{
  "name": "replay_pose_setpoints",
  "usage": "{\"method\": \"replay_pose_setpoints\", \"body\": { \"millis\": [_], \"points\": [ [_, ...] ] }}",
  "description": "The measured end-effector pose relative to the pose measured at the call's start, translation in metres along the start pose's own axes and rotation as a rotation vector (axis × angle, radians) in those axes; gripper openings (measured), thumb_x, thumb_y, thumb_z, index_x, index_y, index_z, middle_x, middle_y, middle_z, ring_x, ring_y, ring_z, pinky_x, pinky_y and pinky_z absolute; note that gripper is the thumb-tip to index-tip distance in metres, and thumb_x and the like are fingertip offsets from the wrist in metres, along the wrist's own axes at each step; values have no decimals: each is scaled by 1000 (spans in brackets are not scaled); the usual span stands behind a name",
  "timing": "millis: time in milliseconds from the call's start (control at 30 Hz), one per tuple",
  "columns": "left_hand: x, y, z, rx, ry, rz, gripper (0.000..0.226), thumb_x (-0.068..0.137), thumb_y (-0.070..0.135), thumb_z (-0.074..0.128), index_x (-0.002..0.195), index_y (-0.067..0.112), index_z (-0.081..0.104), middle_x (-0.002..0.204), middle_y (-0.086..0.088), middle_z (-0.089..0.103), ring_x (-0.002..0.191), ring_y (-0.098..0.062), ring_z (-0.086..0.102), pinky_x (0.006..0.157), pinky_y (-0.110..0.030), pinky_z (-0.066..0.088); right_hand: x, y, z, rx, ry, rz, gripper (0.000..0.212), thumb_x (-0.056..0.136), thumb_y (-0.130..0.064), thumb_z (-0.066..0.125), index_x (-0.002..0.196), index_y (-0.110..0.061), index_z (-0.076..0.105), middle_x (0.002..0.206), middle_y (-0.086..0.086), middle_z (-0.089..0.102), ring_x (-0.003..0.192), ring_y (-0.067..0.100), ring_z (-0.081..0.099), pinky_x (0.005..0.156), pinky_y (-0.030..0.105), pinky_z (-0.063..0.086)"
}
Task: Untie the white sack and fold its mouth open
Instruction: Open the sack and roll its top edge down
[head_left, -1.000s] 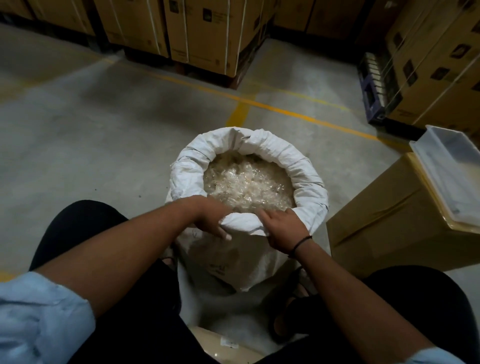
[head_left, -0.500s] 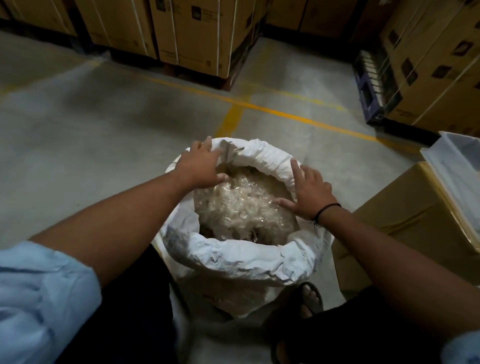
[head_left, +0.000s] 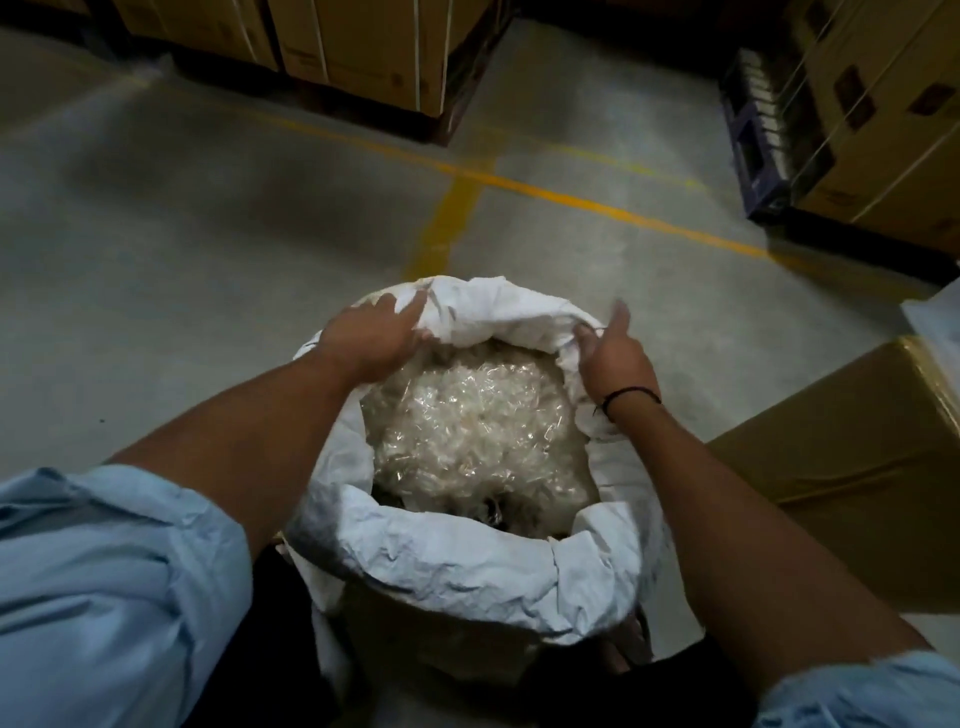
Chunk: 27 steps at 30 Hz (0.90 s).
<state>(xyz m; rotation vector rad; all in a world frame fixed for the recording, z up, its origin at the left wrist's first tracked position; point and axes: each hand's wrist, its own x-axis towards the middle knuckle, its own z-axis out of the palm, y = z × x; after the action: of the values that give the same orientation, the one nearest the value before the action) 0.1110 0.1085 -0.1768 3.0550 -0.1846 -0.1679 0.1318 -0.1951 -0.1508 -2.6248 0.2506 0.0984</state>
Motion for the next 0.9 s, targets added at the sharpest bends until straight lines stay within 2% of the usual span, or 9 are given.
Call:
{"method": "replay_pose_setpoints", "body": {
  "millis": [133, 267, 367, 467, 600, 667, 767, 833, 900],
  "points": [
    [3, -5, -42, -771, 31, 67, 35, 106, 28, 51, 132, 9, 64, 124, -4, 66, 110, -14, 58, 81, -20, 42, 17, 2, -37, 318, 26, 185, 65, 99, -42, 55, 144, 2, 38, 147, 25, 46, 134, 36, 45, 104, 34, 36],
    [-6, -19, -51, -1126, 86, -26, 27, 102, 21, 58, 127, 13, 67, 126, -7, 68, 113, -14, 62, 95, -25, 45, 3, -7, -37, 276, 61, 68, 66, 100, -40, 54, 149, -5, 30, 143, 26, 49, 130, 38, 49, 101, 37, 39],
    [-6, -13, -45, -745, 201, -142, 42, 101, 31, 60, 140, 19, 55, 139, -8, 59, 128, -26, 54, 100, -28, 39, -18, -17, -19, 28, 231, -43, 60, 98, -27, 50, 152, -13, 28, 142, 21, 48, 125, 41, 49, 100, 45, 40],
    [-20, -6, -53, -301, 338, -246, 62, 95, 42, 61, 150, 22, 40, 147, -17, 42, 131, -43, 42, 107, -51, 37, -56, -27, -3, -247, 396, -299, 70, 81, -10, 52, 149, -12, 35, 144, 16, 43, 127, 38, 42, 99, 48, 36],
    [-54, 12, -65, -121, 473, -88, 55, 89, 35, 65, 141, 23, 49, 138, -13, 49, 123, -39, 44, 97, -50, 44, -119, -41, 26, -254, 276, -617, 81, 71, -4, 50, 150, -8, 34, 137, 19, 47, 117, 40, 46, 95, 50, 45],
    [-74, 29, -69, -198, 379, 20, 44, 89, 33, 67, 131, 24, 59, 129, -9, 60, 117, -35, 54, 92, -45, 49, -146, -37, 34, -273, 72, -532, 79, 78, -6, 55, 152, -10, 28, 143, 16, 40, 122, 38, 43, 101, 49, 41],
    [-101, 46, -60, -278, -7, 130, 35, 92, 48, 64, 121, 28, 68, 117, 2, 71, 109, -23, 65, 91, -34, 50, -156, -8, 41, -301, -137, -294, 72, 79, -25, 70, 141, -10, 37, 142, 18, 36, 127, 38, 42, 108, 44, 38],
    [-116, 46, -44, 44, -308, 174, 68, 86, 81, 34, 122, 35, 68, 129, 3, 67, 124, -24, 56, 108, -45, 40, -157, 10, 35, -275, -181, -214, 81, 71, -38, 79, 136, -9, 39, 139, 19, 35, 127, 39, 42, 109, 45, 41],
    [-129, 38, -29, 339, -485, 120, 100, 74, 94, 7, 134, 35, 61, 154, 0, 46, 149, -33, 26, 122, -57, 11, -154, 22, 22, -269, -174, -183, 87, 71, -40, 79, 139, -6, 36, 140, 20, 33, 126, 39, 44, 108, 44, 41]
  ]
}}
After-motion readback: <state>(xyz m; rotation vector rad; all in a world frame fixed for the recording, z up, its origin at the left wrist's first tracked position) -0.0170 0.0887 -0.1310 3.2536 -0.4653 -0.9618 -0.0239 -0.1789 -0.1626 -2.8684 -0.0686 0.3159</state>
